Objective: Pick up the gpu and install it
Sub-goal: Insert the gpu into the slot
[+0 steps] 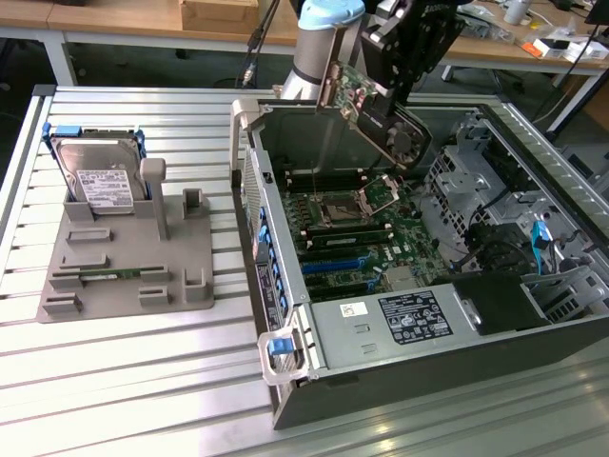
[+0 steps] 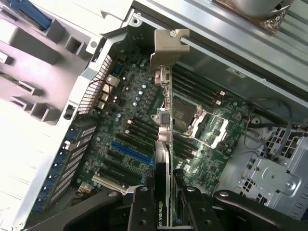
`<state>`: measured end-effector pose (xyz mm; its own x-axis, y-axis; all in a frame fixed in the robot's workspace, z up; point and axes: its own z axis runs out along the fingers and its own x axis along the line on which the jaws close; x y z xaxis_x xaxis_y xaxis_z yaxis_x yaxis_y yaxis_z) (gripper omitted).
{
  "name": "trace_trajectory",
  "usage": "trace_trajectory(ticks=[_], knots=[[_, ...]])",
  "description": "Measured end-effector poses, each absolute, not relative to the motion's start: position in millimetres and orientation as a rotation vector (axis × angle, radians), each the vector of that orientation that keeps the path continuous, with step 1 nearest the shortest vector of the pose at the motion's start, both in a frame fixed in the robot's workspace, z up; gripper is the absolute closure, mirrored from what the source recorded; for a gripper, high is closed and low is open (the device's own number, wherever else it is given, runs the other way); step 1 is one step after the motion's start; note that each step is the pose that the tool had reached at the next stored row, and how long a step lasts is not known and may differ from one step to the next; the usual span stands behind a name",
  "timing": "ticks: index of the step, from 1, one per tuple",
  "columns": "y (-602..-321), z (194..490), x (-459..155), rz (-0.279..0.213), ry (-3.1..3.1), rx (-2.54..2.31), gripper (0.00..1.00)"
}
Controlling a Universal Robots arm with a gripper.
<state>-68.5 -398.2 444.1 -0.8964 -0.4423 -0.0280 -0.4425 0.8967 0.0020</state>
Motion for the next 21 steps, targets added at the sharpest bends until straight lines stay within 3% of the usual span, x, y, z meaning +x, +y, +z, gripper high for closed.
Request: trace_trajectory(ticks=[21], knots=[[-398.2,444.1,-68.6,0.016,2.980,-0.908,0.74]])
